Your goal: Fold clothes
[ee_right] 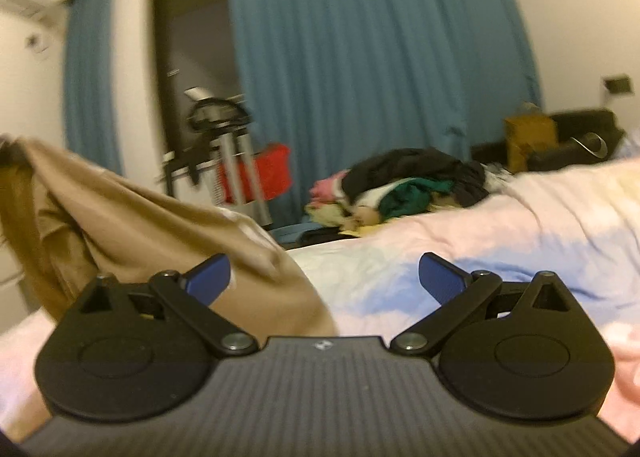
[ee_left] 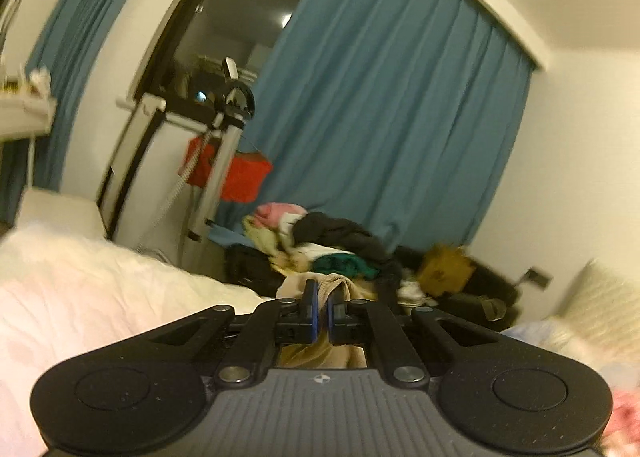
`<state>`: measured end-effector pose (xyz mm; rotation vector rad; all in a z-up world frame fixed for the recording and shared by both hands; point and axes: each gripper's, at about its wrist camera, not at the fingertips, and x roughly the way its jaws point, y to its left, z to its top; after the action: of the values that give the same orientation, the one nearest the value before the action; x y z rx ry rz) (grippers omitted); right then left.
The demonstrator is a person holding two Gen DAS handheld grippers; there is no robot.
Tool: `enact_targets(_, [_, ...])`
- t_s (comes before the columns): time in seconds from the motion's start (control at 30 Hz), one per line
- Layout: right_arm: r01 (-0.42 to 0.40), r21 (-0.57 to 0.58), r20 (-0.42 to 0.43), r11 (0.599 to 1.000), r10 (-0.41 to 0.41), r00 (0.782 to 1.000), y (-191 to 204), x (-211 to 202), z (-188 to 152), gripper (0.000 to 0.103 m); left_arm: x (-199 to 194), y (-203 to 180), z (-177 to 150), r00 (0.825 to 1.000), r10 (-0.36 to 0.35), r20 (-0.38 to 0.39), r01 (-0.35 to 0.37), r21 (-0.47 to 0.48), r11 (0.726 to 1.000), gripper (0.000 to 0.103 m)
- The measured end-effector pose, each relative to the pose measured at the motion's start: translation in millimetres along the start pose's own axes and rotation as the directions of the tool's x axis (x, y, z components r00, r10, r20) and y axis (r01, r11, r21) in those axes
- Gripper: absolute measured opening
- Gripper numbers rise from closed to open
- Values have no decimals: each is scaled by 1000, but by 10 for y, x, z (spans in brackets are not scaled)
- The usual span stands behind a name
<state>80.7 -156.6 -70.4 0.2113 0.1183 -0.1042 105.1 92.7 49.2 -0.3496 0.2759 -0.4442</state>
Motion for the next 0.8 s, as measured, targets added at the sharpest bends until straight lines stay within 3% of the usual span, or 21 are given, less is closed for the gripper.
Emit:
enact_targets(0.1, [-73, -69, -33, 995, 71, 997, 254, -196, 28, 101, -246, 88, 63, 998, -64, 7, 64, -51, 997, 4])
enact_targets(0.2, [-195, -110, -102, 975, 184, 978, 515, -360, 23, 100, -414, 180, 108, 993, -109, 44, 113, -101, 988, 4])
enact_targets(0.33, [-298, -269, -240, 916, 236, 942, 940, -356, -181, 99, -538, 305, 88, 985, -139, 99, 151, -127, 980, 4])
enact_targets(0.4, [-292, -328, -270, 898, 207, 940, 1053, -237, -332, 98, -572, 408, 41, 981, -158, 115, 174, -154, 973, 4])
enact_targets(0.43, [-289, -354, -284, 890, 192, 939, 1106, -177, -403, 92, -567, 455, 15, 980, -157, 121, 175, -156, 972, 4])
enact_targets(0.47, [-274, -339, -277, 900, 183, 943, 1105, -108, -416, 78, -561, 499, -11, 980, -155, 125, 174, -157, 972, 4])
enact_targets(0.53, [-239, -271, -266, 932, 167, 950, 1056, 39, -362, 65, -549, 569, -33, 981, -148, 124, 167, -161, 973, 4])
enact_targets(0.57, [-211, -264, -248, 941, 145, 958, 1027, 47, -318, 46, -545, 607, -34, 981, -147, 126, 167, -167, 972, 4])
enact_targets(0.63, [-154, -248, -211, 956, 102, 972, 970, 59, -229, 19, -545, 681, -15, 980, -149, 133, 173, -187, 967, 4])
enact_targets(0.73, [-112, -206, -80, 972, 98, 992, 850, -255, 29, 8, -613, 744, 21, 975, -154, 160, 186, -212, 959, 4])
enact_targets(0.8, [-105, -167, 4, 980, 107, 994, 765, -487, 245, 7, -699, 764, 62, 968, -167, 188, 207, -221, 953, 4])
